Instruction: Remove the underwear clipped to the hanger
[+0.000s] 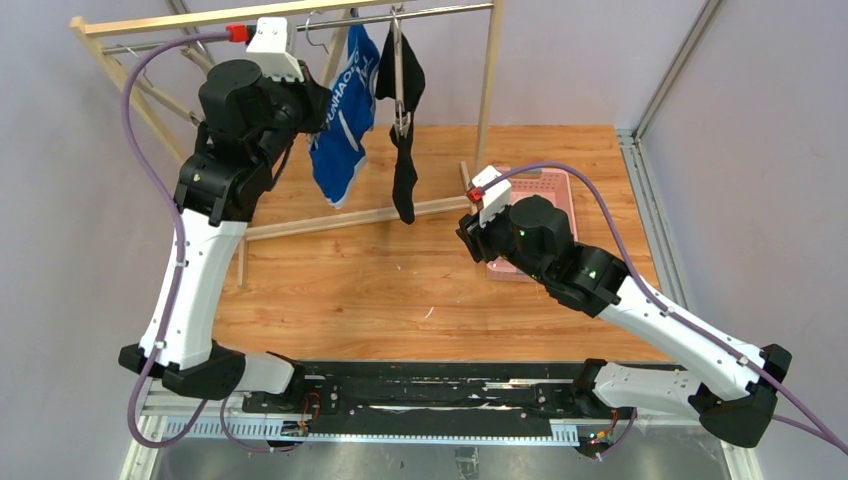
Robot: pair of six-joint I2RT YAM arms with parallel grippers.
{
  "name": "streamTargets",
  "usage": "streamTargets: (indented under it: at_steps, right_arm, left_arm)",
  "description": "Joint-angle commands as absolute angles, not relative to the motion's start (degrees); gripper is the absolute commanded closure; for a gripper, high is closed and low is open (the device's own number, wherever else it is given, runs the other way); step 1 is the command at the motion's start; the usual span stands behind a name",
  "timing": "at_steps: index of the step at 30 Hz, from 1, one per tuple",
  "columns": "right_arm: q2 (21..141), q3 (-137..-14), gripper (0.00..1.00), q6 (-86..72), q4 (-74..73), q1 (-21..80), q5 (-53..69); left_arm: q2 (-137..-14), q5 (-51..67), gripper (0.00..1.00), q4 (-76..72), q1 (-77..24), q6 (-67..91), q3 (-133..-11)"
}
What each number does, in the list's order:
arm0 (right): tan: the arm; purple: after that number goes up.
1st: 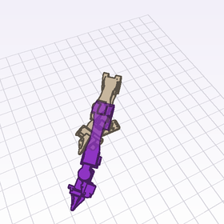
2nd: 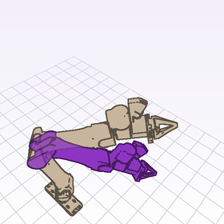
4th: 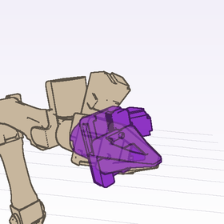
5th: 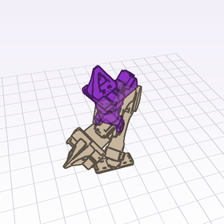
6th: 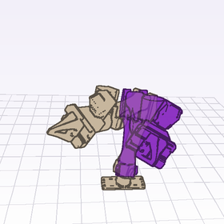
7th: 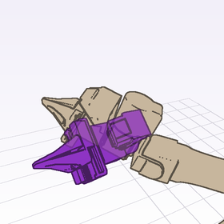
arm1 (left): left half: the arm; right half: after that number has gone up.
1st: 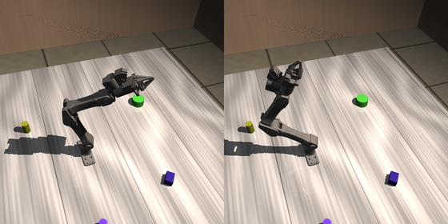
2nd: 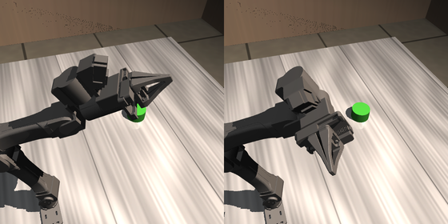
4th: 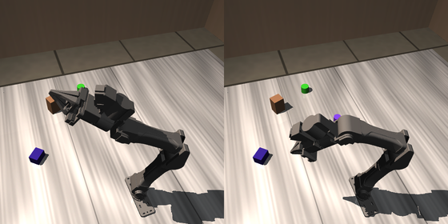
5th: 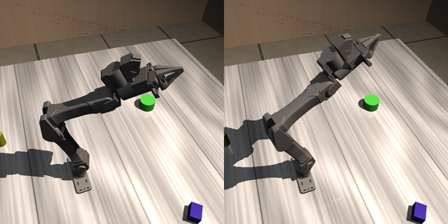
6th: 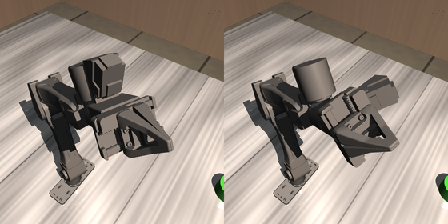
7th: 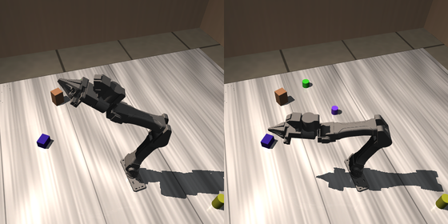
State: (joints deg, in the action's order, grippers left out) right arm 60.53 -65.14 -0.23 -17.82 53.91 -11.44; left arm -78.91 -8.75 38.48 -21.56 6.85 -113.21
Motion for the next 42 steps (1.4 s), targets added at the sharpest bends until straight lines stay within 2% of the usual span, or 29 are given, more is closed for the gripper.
streamTargets:
  at_steps: [1,8,14,22,29,33,42]
  right_arm:
    - [60.3,-64.3,0.57,-0.9,-16.1,55.1,-12.9]
    - [60.2,-63.6,0.57,-0.9,-15.8,55.1,-13.6]
    - [60.3,-63.8,0.57,-1.2,-15.4,55.2,-13.1]
    - [59.8,-63.0,0.57,-1.2,-15.1,55.1,-13.0]
    - [60.0,-62.4,0.57,-0.6,-14.9,55.1,-13.2]
    - [60.0,-62.2,0.57,-0.1,-14.8,55.1,-14.3]
    - [59.8,-62.8,0.53,2.2,-15.3,53.7,-16.9]
  left_arm:
    - [-73.5,-7.9,1.0,31.8,-22.0,6.4,-110.5]
    - [-68.0,-7.8,1.0,31.1,-21.9,5.3,-102.5]
    - [-68.5,-8.7,1.0,34.9,-21.9,4.8,-100.8]
    - [-65.8,-9.3,1.0,38.2,-21.9,6.0,-92.2]
    - [-56.3,-12.0,1.0,38.9,-21.9,9.2,-83.0]
    - [-53.2,-8.6,1.0,43.2,-21.9,8.5,-82.7]
    - [-53.8,3.1,1.0,62.8,-21.9,4.5,-82.5]
